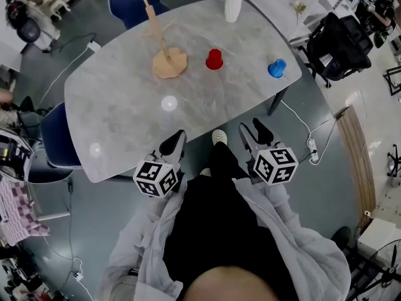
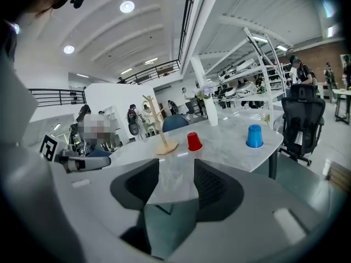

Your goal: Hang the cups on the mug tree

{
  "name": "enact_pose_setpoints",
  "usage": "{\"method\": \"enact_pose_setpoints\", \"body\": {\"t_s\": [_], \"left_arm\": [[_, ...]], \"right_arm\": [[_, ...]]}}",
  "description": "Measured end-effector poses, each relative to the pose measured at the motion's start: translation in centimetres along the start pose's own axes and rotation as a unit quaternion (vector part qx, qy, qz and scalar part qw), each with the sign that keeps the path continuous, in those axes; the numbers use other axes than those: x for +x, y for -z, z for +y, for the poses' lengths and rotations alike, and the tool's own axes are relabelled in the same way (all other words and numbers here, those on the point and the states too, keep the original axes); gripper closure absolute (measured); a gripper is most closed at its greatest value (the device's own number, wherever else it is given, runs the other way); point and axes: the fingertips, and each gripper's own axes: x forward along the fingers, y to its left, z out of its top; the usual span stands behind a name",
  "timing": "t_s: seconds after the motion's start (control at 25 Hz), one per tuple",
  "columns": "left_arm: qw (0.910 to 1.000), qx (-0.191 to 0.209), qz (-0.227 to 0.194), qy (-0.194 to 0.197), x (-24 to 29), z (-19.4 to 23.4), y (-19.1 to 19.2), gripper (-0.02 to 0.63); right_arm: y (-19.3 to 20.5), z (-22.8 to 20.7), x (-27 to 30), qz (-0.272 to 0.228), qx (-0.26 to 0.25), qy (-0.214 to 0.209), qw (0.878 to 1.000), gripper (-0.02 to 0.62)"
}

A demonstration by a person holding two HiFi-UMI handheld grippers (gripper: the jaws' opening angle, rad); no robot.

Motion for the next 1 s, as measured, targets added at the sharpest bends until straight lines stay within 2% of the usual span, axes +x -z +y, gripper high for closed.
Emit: {"method": "enact_pose_setpoints", "body": {"t_s": [0.32,0.52,0.68,1.0], "left_arm": [[0.9999,-0.005,0.0,-0.01,7.3,2.4,-3.8,0.609],[0.9996,-0.015,0.001,-0.024,11.8,4.1,-5.6,0.609],[0.9989,-0.025,-0.002,-0.039,14.6,5.7,-6.5,0.609],[0.9954,-0.043,0.018,-0.084,17.8,9.8,-6.4,0.609]], "right_arm": [[-4.4,-3.4,6.9,0.015,-0.03,-0.024,0.999,0.398],[-6.1,-5.9,11.6,0.032,-0.047,-0.042,0.997,0.364],[-7.0,-7.2,15.3,0.047,-0.061,-0.064,0.995,0.345],[-7.1,-8.2,21.8,0.086,-0.088,-0.106,0.987,0.315]]}}
